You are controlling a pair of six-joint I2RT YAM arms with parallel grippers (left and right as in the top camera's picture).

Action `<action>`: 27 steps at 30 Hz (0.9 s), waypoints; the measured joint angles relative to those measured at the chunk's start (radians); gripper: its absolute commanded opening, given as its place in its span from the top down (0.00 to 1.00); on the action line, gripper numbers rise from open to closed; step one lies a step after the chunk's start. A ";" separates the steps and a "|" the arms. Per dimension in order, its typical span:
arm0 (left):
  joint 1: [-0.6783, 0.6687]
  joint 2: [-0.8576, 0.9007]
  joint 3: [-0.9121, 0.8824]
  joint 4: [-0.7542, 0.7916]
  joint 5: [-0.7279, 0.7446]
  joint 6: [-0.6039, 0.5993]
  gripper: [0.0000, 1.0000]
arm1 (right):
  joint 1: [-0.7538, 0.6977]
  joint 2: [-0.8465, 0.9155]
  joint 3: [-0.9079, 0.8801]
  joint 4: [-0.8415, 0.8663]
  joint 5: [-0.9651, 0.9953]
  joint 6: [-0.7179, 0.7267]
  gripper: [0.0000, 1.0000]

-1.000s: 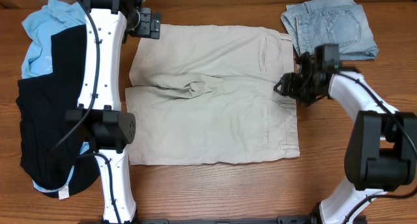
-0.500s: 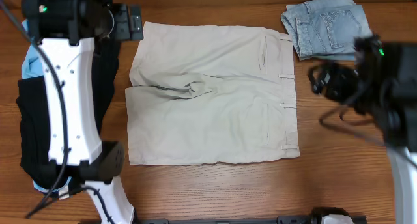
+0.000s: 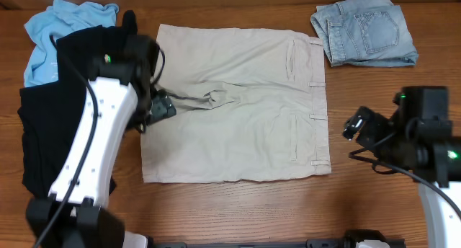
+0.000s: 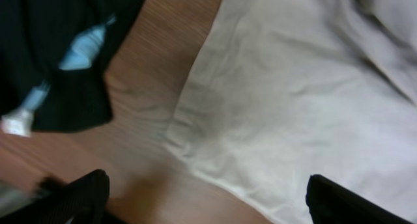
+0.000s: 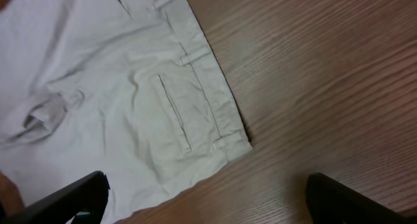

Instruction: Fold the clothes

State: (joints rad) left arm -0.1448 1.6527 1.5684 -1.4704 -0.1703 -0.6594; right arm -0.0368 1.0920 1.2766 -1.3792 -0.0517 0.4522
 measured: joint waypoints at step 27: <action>0.021 -0.224 -0.951 0.798 -0.009 -0.631 0.56 | 0.000 0.196 -0.079 0.028 -0.073 -0.113 0.03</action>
State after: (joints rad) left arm -0.1234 1.4288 0.6170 -0.6724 -0.1791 -1.2900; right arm -0.0368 1.2881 1.1973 -1.3510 -0.1249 0.3389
